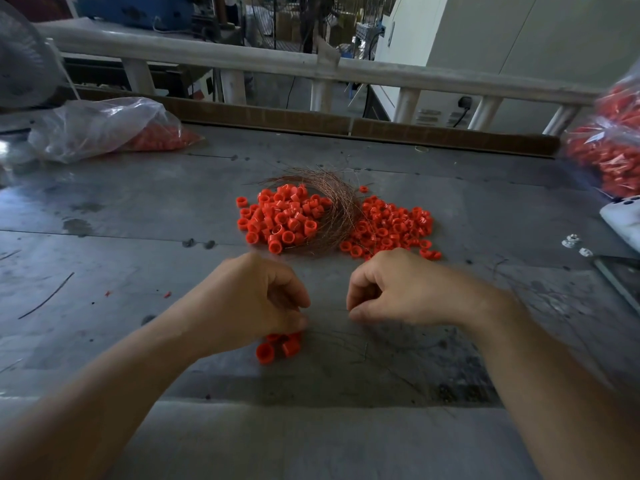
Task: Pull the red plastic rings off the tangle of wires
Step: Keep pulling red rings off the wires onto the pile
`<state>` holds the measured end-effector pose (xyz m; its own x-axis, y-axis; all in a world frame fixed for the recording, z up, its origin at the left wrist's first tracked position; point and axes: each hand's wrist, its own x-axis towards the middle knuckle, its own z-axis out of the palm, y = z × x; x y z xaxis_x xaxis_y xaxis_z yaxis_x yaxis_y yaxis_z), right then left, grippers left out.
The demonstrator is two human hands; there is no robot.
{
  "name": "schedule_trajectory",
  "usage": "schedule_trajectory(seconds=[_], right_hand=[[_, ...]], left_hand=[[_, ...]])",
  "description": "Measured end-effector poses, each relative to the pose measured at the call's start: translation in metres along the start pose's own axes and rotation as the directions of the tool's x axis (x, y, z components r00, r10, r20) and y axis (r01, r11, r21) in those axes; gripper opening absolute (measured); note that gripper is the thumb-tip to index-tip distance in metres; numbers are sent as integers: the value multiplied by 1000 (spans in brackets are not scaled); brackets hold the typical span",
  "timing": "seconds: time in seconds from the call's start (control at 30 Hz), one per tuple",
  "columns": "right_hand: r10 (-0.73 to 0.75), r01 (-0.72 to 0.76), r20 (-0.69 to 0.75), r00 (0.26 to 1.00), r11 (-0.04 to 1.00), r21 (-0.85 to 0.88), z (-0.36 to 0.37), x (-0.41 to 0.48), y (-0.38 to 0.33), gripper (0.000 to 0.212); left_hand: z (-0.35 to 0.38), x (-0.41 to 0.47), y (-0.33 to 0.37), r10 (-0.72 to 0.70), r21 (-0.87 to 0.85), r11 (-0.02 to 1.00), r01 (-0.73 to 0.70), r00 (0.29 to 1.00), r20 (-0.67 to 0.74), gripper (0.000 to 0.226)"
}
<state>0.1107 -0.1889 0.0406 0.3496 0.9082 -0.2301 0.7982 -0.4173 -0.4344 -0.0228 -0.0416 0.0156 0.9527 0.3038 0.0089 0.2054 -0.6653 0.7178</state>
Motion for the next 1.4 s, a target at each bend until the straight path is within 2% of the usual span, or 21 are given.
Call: schedule_trajectory(seconds=[0.13,0.27,0.37,0.47,0.63,0.77,1.1,1.23,1.33,1.4], right_hand=[[1,-1,-1,1000,1000,-17,1,0,1,8],[4,-4,-24,1000,1000,8,-1,0,3,8],[5,-5,-67,998,1000,5,-3,0,4,8],[3,-4,-89,996,1000,-14,-2,0,3,8],[6,-7,-89,996,1000,-7,-1,1,2,10],[16,-16,-90,996,1000,-8,0,1,2,11],[1,-4,-138,990,1000,-17,2,5,4,10],[-4,9,-283,959,1000,15,3,8,4,13],[-20,42,-489,872,999,33,6,12,5,8],[-49,50,-556,829,999,-12,10,17,6,17]], left_hand=[[0,1,0,21,-30,999,-21,1000,-16,8],[-2,6,-10,1,-39,999,-9,979,-202,20],[-6,13,-19,7,39,999,8,925,-379,26],[-7,21,-25,51,191,981,42,888,-457,21],[-2,35,-30,36,253,964,84,898,-438,35],[2,39,-31,28,287,953,93,920,-391,32],[1,41,-31,-11,291,945,147,905,-424,16],[0,40,-32,-14,282,948,147,906,-424,10],[-2,40,-31,-17,196,972,131,868,-497,14],[-2,39,-30,-13,152,983,106,859,-512,17]])
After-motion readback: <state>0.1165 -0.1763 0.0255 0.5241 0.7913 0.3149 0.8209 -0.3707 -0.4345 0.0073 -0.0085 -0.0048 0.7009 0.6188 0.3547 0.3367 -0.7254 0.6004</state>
